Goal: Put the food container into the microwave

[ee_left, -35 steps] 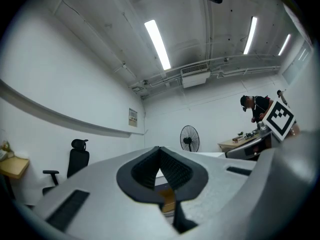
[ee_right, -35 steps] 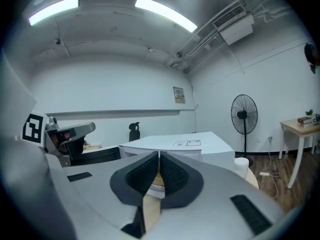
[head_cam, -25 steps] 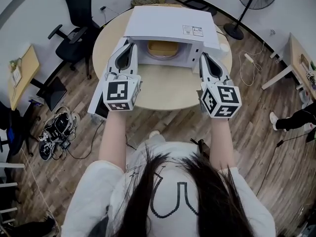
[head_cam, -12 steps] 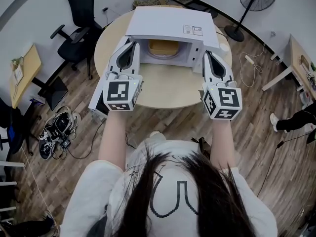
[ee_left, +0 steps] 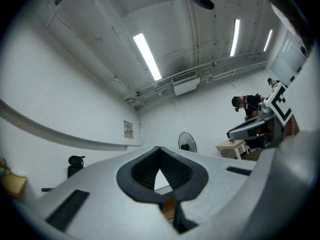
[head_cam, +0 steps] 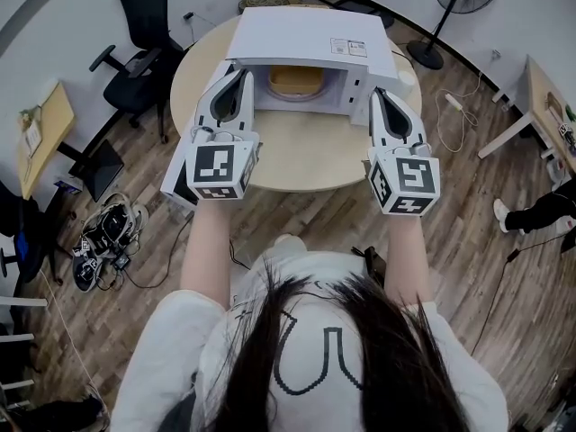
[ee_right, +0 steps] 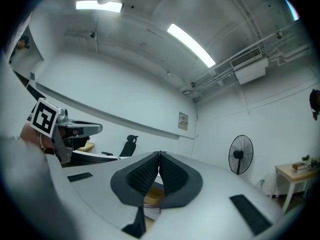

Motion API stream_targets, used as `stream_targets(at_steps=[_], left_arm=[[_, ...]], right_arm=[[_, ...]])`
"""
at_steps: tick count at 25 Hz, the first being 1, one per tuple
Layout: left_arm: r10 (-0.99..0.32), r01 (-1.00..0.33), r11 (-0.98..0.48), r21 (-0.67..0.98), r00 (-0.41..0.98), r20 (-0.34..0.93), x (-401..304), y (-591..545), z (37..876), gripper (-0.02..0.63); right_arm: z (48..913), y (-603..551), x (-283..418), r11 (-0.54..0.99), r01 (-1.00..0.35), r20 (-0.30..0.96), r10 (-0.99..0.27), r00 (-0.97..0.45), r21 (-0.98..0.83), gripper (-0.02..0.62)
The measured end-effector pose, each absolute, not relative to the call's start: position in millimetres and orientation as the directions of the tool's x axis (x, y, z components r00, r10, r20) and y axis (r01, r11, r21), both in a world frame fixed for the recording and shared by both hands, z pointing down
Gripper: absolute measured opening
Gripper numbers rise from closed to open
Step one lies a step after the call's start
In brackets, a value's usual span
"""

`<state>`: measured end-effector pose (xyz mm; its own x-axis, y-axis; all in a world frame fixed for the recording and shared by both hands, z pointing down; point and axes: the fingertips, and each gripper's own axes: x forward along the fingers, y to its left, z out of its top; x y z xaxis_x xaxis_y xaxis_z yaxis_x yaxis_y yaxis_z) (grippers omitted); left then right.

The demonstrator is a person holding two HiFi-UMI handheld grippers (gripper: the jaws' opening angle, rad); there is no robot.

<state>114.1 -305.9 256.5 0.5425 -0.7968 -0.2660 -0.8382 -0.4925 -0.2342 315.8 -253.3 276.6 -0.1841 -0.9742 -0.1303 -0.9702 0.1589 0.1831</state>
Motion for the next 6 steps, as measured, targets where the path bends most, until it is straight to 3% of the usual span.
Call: stream_targets(at_steps=[6], left_arm=[[-0.795,-0.837,-0.493,-0.238,0.544,-0.267,115.3,-301.8,258.3,0.008]], right_arm=[[278.8,-250.0,314.3,0.164,-0.967,-0.127,-0.973,-0.191,0.196,0.029]])
